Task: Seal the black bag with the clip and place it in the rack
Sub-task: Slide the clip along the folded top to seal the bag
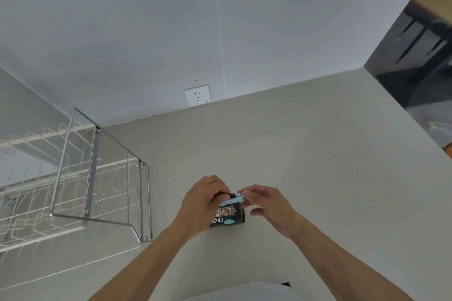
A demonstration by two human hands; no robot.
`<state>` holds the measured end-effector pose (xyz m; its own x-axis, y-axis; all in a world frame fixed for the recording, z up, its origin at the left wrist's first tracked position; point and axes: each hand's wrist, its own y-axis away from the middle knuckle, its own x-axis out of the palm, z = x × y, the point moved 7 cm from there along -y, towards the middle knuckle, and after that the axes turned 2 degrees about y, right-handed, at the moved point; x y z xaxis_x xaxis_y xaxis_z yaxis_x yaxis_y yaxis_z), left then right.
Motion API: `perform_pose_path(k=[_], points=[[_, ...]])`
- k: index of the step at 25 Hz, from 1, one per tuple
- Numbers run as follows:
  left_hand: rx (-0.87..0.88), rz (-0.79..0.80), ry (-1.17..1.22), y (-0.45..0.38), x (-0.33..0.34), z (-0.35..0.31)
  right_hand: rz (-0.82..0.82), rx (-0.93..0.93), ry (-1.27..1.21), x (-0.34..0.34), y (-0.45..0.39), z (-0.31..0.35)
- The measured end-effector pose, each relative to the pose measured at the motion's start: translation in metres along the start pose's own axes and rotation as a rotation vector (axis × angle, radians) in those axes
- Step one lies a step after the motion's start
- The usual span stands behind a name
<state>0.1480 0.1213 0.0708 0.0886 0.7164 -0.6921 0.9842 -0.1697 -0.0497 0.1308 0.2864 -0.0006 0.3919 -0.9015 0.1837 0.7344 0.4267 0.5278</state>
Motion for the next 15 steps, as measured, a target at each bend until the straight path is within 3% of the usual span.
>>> perform_pose_path(k=[2,7,15], points=[[0.026,-0.033,-0.043,0.003,0.0,-0.004,-0.021,-0.021,0.058,-0.002,0.003,0.004],[0.144,-0.018,-0.253,-0.003,0.001,-0.02,-0.137,-0.313,0.454,0.005,0.007,0.03],[0.166,-0.081,-0.182,0.003,0.001,-0.018,-0.202,-0.281,0.405,0.006,-0.001,0.022]])
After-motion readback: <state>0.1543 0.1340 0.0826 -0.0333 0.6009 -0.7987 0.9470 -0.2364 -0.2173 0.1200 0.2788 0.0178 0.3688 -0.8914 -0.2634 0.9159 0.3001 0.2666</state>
